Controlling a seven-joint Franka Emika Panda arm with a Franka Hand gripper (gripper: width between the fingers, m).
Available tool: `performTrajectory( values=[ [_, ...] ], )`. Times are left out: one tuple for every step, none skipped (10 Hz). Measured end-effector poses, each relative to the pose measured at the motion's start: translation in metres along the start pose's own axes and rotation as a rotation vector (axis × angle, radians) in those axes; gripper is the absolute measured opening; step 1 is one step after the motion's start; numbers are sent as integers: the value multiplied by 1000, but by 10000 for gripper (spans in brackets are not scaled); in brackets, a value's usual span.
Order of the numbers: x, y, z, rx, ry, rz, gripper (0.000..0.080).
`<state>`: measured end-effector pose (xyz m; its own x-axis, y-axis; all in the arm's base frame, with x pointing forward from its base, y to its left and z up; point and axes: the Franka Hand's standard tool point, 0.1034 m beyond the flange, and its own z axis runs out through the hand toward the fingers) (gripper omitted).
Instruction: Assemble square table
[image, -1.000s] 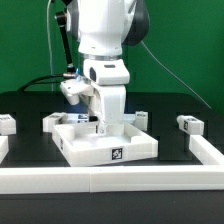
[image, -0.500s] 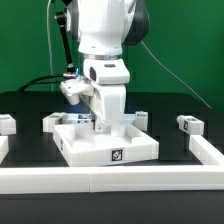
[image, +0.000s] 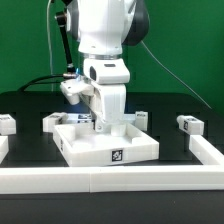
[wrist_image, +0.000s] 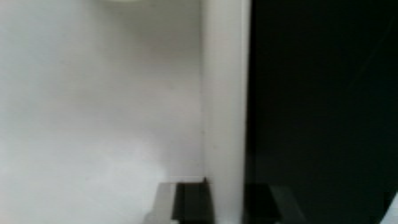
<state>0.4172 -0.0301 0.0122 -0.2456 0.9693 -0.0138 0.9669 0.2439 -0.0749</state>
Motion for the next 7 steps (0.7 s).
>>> performTrajectory(
  values=[
    [7, 5, 0, -2, 2, 56, 63],
    [18, 17, 0, -12, 3, 96, 63],
    [23, 27, -1, -17, 4, 129, 63],
    [32, 41, -3, -31, 7, 182, 63],
    [44, 53, -5, -43, 10, 224, 63],
    [52, 61, -5, -50, 12, 229, 63],
    [58, 70, -6, -56, 13, 248, 63]
  ],
)
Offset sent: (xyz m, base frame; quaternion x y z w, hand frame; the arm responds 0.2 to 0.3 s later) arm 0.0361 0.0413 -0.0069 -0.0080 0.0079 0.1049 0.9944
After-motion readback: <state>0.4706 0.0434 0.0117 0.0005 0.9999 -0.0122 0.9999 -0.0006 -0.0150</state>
